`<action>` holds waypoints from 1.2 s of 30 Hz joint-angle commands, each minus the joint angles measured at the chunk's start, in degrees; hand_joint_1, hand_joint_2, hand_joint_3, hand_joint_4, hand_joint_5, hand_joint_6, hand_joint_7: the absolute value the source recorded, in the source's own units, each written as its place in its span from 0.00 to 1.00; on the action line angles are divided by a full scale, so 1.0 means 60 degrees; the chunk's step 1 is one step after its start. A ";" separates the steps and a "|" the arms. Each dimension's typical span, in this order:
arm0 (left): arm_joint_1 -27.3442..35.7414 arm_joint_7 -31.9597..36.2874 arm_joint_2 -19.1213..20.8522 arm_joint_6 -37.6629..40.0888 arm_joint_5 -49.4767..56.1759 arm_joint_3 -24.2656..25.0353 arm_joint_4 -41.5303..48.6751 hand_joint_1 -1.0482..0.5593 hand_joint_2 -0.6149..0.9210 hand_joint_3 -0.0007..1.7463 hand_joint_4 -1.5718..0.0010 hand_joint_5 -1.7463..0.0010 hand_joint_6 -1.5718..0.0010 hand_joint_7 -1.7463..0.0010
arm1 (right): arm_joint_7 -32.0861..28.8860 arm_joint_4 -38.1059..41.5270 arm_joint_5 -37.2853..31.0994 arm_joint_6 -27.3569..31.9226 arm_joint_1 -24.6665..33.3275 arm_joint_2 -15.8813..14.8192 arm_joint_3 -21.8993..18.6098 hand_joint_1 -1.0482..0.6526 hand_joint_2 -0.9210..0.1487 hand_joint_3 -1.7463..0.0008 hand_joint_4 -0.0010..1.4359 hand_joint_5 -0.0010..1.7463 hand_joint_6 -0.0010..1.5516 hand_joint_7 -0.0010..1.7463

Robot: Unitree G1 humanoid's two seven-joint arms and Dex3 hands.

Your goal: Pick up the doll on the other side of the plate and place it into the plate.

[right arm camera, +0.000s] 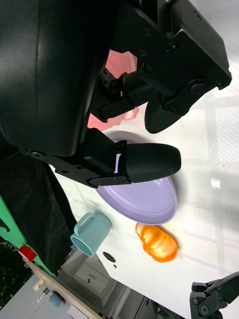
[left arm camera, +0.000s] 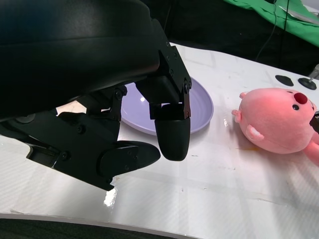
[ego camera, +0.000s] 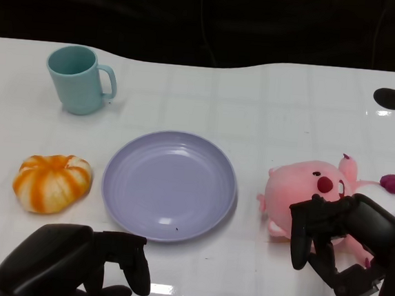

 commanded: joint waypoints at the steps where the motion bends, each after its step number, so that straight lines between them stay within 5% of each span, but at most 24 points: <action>1: -0.0085 -0.0011 0.0134 -0.0010 -0.0039 0.0068 0.0049 0.52 0.89 0.36 0.56 0.18 0.53 0.37 | -0.0035 0.0059 0.0076 -0.0022 -0.0163 -0.0037 -0.0019 0.59 0.59 0.17 0.59 1.00 0.52 0.84; 30: -0.0077 0.0015 0.0112 -0.0120 -0.0072 0.0116 0.0099 0.52 0.88 0.37 0.55 0.17 0.52 0.36 | -0.0160 0.0041 0.0179 0.0038 -0.0225 0.0048 -0.0099 0.61 0.57 0.19 0.60 0.99 0.53 0.76; 36: -0.0068 0.0032 0.0120 -0.0141 -0.0016 0.0104 0.0089 0.53 0.88 0.37 0.55 0.18 0.52 0.37 | -0.0242 0.0253 0.0420 -0.0330 -0.0412 0.0124 -0.0274 0.59 0.49 0.35 0.52 0.74 0.51 0.53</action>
